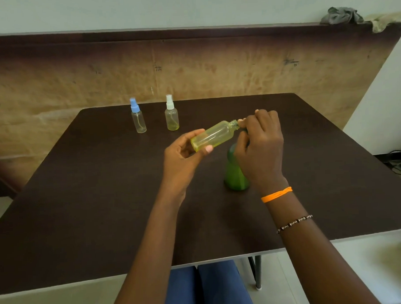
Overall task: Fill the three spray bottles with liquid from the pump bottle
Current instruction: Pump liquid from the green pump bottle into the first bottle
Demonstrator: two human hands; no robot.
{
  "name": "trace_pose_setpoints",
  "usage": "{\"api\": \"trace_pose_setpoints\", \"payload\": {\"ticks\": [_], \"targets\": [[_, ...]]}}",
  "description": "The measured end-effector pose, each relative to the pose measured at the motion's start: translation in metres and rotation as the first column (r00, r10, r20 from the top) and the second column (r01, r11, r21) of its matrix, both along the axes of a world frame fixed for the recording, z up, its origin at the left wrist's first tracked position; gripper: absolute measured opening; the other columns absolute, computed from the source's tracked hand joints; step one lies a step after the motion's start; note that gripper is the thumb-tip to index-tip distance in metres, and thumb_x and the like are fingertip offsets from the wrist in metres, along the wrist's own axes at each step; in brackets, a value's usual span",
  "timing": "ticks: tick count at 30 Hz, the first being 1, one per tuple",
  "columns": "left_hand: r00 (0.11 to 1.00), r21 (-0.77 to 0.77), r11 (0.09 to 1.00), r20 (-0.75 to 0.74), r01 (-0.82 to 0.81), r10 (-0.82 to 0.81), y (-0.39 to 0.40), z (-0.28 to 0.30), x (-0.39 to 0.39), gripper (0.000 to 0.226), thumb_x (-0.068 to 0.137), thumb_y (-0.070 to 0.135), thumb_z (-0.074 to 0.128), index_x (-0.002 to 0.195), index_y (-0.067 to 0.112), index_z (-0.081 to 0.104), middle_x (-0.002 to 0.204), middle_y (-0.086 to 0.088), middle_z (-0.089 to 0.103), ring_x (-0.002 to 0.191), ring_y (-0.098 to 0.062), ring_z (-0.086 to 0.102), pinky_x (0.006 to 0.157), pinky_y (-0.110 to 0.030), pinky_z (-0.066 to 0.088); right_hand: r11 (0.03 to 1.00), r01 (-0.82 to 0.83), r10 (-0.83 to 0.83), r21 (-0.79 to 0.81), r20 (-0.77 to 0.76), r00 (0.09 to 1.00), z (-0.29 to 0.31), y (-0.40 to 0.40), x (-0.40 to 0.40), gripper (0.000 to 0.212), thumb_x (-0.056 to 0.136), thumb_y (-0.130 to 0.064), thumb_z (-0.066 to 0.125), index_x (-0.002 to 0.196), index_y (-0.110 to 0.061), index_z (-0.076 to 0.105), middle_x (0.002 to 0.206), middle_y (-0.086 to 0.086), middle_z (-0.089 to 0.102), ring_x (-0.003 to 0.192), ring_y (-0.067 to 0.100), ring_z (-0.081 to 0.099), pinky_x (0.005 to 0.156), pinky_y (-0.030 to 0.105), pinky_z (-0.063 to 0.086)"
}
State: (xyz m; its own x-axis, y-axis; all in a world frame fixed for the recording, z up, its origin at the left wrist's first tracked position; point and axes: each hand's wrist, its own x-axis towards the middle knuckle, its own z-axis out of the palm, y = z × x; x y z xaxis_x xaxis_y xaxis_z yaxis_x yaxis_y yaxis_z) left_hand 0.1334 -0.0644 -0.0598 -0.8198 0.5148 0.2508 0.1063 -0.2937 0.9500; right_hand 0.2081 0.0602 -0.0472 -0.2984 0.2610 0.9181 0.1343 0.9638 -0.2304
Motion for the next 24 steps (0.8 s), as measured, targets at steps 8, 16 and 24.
{"api": "trace_pose_setpoints", "payload": {"ticks": [8,16,24], "targets": [[1.0,-0.009,1.0,-0.008,0.01,-0.01,-0.002,0.0,0.0,0.035,0.076,0.0,0.071,0.101,0.024,0.065,0.1,0.003,0.069,0.096,-0.005,0.065,0.077,-0.016,0.049,1.0,-0.023,0.023,0.004,0.003,1.0,-0.001,0.005,0.002,0.022,0.077,0.005,0.04,0.075,0.005,0.062,0.073,0.018,0.053,0.075,0.022,0.04,0.063,0.034,0.04],[1.0,-0.025,1.0,-0.017,0.017,-0.017,-0.002,0.0,-0.002,0.036,0.075,0.001,0.071,0.103,0.023,0.064,0.102,0.002,0.069,0.099,-0.008,0.064,0.081,-0.02,0.051,0.999,-0.013,0.014,-0.042,0.014,1.0,-0.005,-0.003,0.003,0.016,0.067,0.0,0.048,0.077,0.004,0.06,0.076,0.017,0.053,0.074,0.026,0.042,0.063,0.03,0.038],[1.0,-0.01,1.0,-0.012,0.019,-0.019,-0.004,0.003,0.0,0.034,0.076,0.0,0.07,0.101,0.023,0.065,0.1,0.002,0.069,0.095,-0.006,0.064,0.078,-0.017,0.05,0.999,-0.01,0.013,-0.051,0.071,0.997,0.001,-0.009,0.008,0.017,0.075,-0.013,0.051,0.08,0.002,0.059,0.079,0.015,0.052,0.074,0.026,0.044,0.065,0.028,0.035]]}}
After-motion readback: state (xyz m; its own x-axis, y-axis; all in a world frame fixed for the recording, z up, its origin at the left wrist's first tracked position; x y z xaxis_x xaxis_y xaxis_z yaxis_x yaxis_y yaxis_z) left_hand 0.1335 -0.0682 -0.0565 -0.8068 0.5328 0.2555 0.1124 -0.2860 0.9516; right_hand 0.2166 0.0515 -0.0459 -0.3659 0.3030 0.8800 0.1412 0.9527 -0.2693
